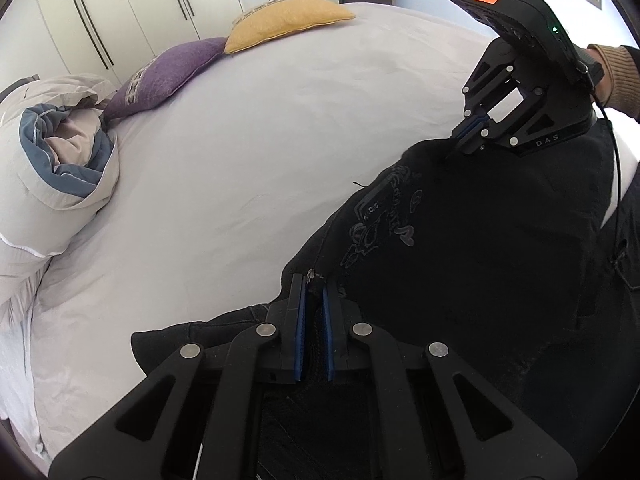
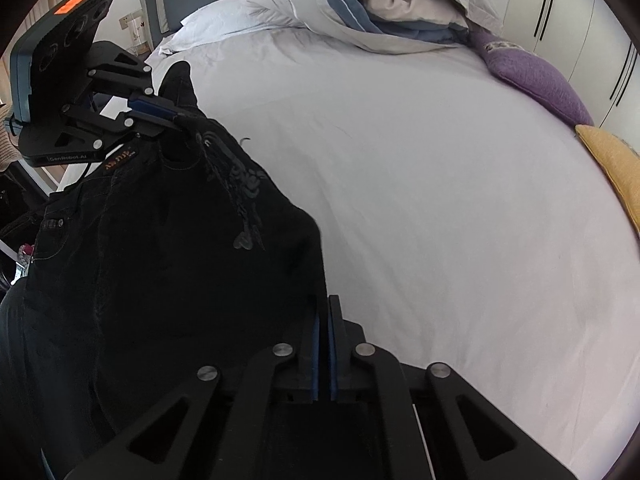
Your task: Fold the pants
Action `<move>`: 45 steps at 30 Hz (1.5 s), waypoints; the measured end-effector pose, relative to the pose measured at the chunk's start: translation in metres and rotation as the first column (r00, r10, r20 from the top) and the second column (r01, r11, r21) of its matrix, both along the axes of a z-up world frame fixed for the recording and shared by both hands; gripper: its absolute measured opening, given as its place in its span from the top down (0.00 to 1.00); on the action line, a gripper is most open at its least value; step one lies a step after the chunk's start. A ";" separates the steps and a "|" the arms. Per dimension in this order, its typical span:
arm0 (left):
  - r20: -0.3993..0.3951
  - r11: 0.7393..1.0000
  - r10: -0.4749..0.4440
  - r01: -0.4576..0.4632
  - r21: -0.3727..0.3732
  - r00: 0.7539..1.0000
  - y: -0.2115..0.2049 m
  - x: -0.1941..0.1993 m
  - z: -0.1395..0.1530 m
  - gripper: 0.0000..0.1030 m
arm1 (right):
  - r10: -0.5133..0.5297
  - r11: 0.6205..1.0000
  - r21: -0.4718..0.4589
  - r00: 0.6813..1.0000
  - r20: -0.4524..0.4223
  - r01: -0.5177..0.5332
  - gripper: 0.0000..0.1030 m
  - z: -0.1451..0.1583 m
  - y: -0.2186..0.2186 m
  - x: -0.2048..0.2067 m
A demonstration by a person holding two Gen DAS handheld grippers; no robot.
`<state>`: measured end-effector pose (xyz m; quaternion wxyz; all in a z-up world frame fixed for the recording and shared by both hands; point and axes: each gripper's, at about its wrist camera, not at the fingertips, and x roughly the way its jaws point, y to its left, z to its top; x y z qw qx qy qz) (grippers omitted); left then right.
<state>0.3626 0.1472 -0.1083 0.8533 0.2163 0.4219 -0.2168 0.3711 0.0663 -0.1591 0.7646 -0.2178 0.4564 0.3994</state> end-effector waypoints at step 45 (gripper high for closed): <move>-0.092 0.984 -0.036 0.051 0.171 0.995 0.034 -0.304 -0.057 0.94 | 0.617 0.737 -0.550 0.723 0.310 -0.393 0.97 -0.026 0.102 -0.386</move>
